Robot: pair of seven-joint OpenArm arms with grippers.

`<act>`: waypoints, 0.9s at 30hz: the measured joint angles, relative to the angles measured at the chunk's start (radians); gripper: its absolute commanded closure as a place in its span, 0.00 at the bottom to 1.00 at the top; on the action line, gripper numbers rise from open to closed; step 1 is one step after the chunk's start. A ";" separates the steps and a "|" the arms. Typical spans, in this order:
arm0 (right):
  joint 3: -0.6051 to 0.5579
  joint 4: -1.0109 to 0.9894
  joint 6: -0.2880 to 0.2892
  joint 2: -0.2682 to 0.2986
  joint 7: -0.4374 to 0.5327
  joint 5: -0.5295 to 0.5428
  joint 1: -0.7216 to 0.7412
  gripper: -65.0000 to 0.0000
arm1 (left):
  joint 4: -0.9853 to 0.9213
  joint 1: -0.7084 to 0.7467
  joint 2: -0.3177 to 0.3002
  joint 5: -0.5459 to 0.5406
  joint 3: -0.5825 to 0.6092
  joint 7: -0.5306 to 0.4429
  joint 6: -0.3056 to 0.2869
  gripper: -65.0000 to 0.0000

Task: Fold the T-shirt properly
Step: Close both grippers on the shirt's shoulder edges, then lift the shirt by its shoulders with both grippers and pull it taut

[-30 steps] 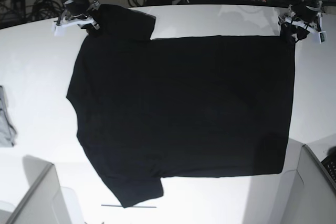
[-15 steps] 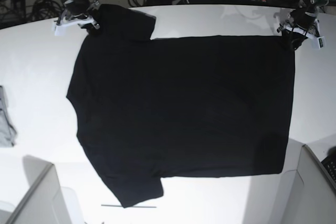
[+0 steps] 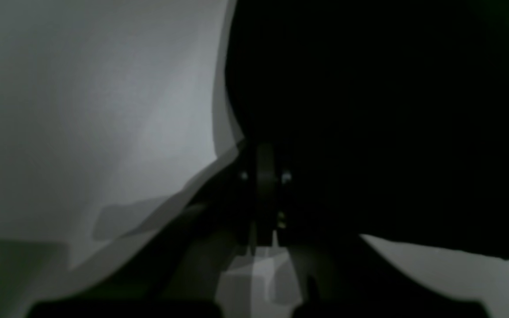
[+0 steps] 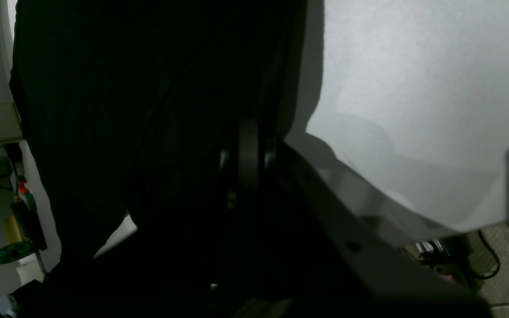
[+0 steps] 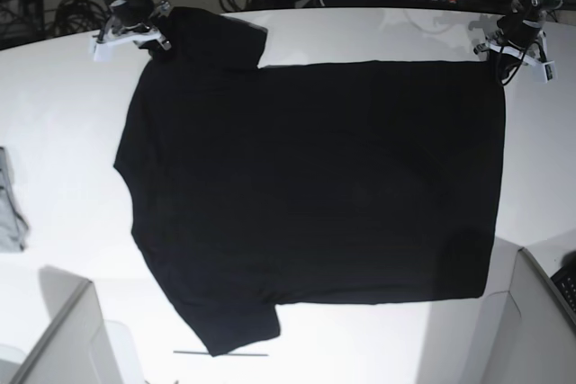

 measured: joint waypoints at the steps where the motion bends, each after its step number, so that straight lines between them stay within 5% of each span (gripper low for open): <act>1: 0.003 0.004 -0.001 0.000 -0.001 -0.001 0.000 1.00 | 0.000 0.001 -0.001 0.000 0.000 0.000 0.000 1.00; 27: 0.002 0.237 -0.056 -0.001 -0.056 -0.050 -0.167 1.00 | 0.169 0.209 0.002 0.020 -0.001 0.031 0.001 1.00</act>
